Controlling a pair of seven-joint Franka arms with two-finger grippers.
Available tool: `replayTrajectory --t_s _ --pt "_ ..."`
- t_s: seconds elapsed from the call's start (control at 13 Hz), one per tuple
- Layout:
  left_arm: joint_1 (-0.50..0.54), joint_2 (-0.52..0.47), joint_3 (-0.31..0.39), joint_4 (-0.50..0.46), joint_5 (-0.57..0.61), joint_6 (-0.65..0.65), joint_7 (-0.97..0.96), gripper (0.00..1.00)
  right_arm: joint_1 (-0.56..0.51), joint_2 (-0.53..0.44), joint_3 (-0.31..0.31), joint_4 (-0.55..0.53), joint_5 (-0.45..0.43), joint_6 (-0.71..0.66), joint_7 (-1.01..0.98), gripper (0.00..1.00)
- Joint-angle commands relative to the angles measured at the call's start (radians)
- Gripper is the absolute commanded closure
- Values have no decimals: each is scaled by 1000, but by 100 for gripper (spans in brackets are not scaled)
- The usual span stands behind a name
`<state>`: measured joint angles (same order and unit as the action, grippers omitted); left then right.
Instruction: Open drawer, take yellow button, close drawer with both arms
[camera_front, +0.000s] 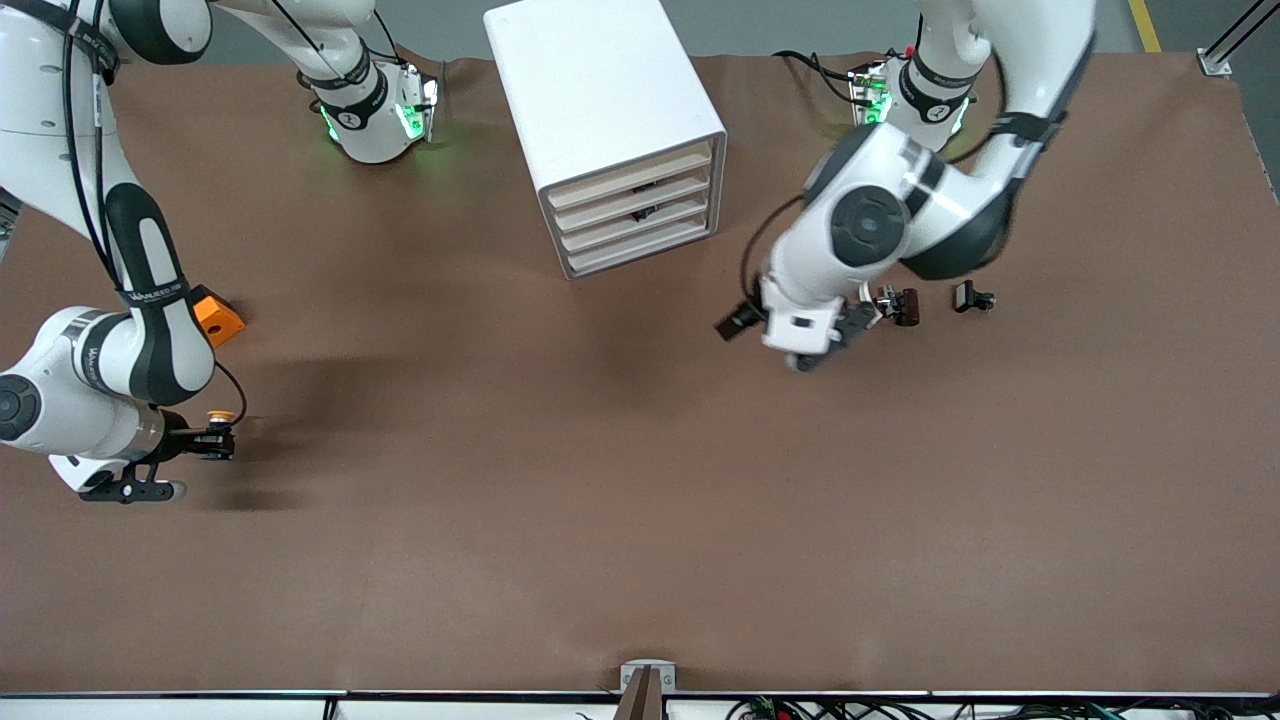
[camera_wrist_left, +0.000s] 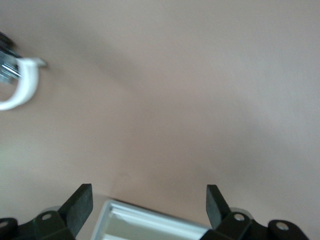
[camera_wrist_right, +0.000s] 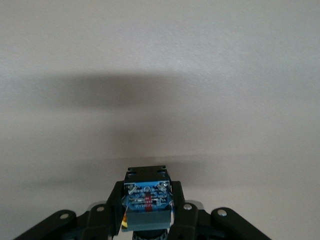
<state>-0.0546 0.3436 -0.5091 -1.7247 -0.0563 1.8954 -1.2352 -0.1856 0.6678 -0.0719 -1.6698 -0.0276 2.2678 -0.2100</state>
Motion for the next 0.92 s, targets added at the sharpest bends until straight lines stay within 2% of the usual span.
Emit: replayTrajectory --t_s 0.0,0.23,0.46,0.69,0.84 --pt "88 -31 -13 52 20 -136 -7 0 -44 -17 23 -34 -18 24 3 100" --pt "179 -38 -5 66 33 -148 6 0 -49 0 24 -34 -6 30 35 100" --pt "211 -70 -3 102 156 -222 97 0 -49 7 24 -33 -5 41 44 100" --pt "240 -109 -3 145 309 -298 337 0 -48 21 26 -30 -5 52 46 100" --pt "315 -167 -8 152 300 -305 551 0 -48 24 26 -30 -5 52 53 100"
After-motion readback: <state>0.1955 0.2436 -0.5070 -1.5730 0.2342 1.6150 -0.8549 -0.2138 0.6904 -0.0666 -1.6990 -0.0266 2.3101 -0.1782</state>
